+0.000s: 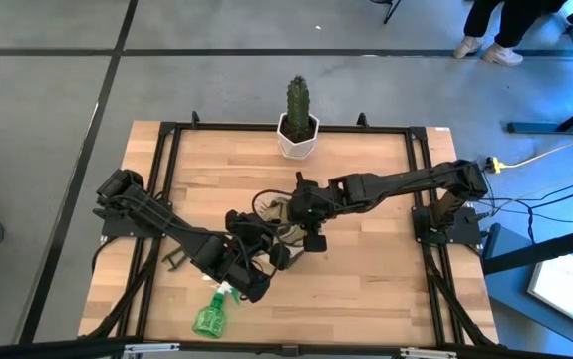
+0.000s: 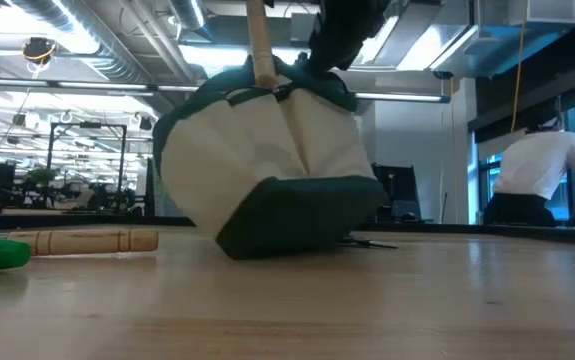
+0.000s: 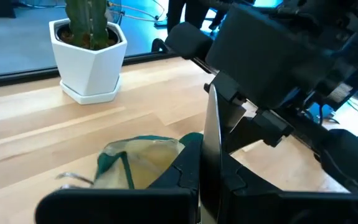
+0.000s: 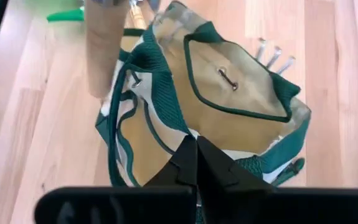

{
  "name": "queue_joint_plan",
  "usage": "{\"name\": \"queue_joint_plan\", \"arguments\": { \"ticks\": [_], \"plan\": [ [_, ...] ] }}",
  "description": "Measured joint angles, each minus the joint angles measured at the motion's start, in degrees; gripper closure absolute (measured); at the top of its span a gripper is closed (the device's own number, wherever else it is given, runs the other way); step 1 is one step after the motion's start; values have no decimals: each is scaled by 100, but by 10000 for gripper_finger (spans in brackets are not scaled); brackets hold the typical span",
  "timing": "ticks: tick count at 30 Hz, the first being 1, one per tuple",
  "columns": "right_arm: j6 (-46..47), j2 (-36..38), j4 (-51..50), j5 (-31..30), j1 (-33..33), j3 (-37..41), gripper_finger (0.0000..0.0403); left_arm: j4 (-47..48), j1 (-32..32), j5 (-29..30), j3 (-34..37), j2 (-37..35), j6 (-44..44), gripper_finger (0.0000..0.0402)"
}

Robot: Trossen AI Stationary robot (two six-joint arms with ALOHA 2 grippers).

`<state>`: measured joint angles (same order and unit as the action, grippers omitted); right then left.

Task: Pick & Place Garden tools in Gardening bag
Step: Put the right brown trowel into the green gardening bag

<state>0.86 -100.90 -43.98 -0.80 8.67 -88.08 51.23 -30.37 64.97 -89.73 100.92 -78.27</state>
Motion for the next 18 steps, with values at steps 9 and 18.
{"name": "queue_joint_plan", "arguments": {
  "ticks": [9,18],
  "plan": [
    [-19,-164,-37,-4,92,505,403,-2,-37,2,0,-23,-3,400],
    [42,-164,180,-21,273,652,403,-5,-37,11,0,-22,-1,400]
  ]
}}
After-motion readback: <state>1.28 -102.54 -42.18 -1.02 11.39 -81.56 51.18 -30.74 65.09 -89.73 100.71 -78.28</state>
